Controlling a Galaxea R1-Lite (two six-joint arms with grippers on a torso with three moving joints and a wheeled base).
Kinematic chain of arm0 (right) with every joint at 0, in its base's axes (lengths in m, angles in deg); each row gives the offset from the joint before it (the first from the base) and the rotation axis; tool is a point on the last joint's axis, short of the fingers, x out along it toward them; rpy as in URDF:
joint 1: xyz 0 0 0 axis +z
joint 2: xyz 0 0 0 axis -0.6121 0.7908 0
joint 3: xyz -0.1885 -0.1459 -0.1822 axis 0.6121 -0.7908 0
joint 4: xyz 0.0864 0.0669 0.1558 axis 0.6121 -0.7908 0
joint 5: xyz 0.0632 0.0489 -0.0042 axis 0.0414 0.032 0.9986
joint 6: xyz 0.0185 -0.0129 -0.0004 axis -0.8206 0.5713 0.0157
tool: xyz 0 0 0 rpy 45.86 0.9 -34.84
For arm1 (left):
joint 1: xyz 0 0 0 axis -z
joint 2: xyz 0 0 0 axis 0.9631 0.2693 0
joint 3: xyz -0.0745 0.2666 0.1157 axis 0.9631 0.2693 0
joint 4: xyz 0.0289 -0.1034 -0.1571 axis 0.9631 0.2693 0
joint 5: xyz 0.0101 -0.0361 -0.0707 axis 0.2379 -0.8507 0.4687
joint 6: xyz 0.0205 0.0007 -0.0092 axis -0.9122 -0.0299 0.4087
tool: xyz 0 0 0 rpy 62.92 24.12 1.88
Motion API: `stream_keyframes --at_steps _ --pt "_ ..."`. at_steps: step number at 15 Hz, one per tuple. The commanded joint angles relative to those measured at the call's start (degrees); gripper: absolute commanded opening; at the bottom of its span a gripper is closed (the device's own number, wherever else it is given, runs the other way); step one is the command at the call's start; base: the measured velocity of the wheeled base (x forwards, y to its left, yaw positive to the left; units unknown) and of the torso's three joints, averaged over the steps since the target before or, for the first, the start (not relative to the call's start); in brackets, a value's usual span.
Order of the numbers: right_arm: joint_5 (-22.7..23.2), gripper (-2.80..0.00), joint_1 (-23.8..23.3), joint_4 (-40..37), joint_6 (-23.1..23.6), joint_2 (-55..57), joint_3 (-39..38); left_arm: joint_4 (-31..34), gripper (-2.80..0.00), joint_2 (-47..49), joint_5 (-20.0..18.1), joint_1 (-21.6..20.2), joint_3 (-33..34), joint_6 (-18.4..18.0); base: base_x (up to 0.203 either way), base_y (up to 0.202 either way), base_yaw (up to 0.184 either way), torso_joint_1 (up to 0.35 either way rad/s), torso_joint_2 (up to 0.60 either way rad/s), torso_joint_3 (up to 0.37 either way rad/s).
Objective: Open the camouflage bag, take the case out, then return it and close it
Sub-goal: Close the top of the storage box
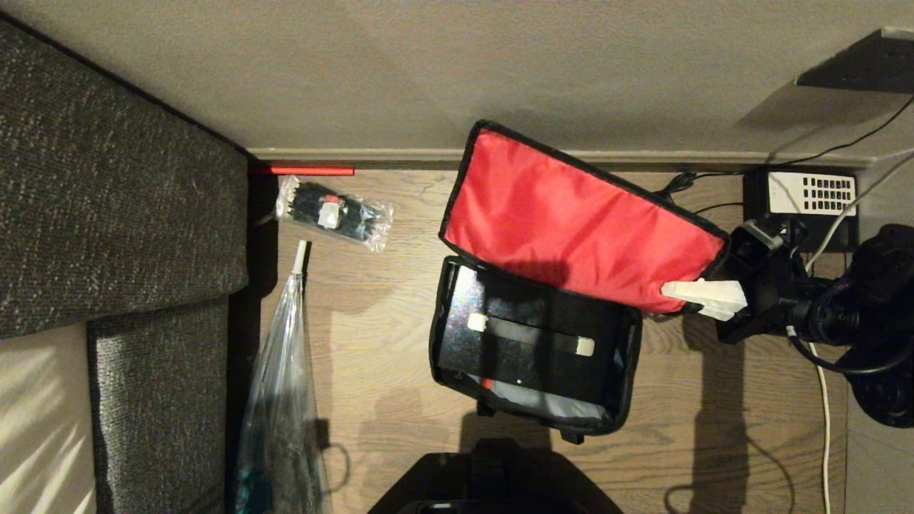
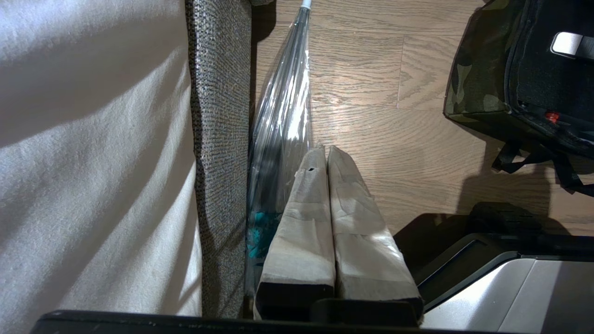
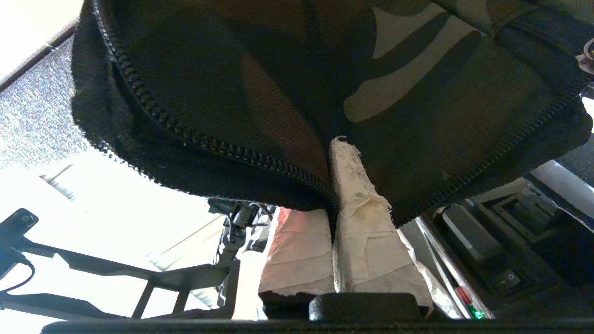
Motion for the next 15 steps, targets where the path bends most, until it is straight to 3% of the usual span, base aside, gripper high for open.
stream_keyframes --at_steps 1,6,7,8,15 --pt "0.36 -2.8 0.01 0.49 -0.31 -0.14 -0.18 -0.01 -2.8 0.0 0.04 -0.01 0.0 0.0 0.0 0.0 0.0 0.0 0.0 0.0" --pt "0.01 -2.8 0.09 0.49 -0.22 -0.14 0.7 -0.01 -2.8 0.0 0.04 -0.01 0.0 0.0 0.0 0.0 0.0 0.0 0.0 0.0" --pt "0.01 -0.63 0.09 0.49 -0.22 -0.14 0.7 -0.01 -2.8 0.0 0.04 -0.01 0.0 0.0 0.0 0.0 0.0 0.0 0.0 0.0" --pt "0.01 0.0 0.09 0.49 -0.22 -0.14 0.7 -0.01 -2.8 0.0 0.04 -0.01 0.0 0.0 0.0 0.0 0.0 0.0 0.0 0.0" --pt "0.97 0.0 -0.01 0.49 -0.18 -1.54 1.0 -0.01 -2.8 0.0 0.04 -0.01 0.0 0.0 0.0 0.0 0.0 0.0 0.0 0.0"
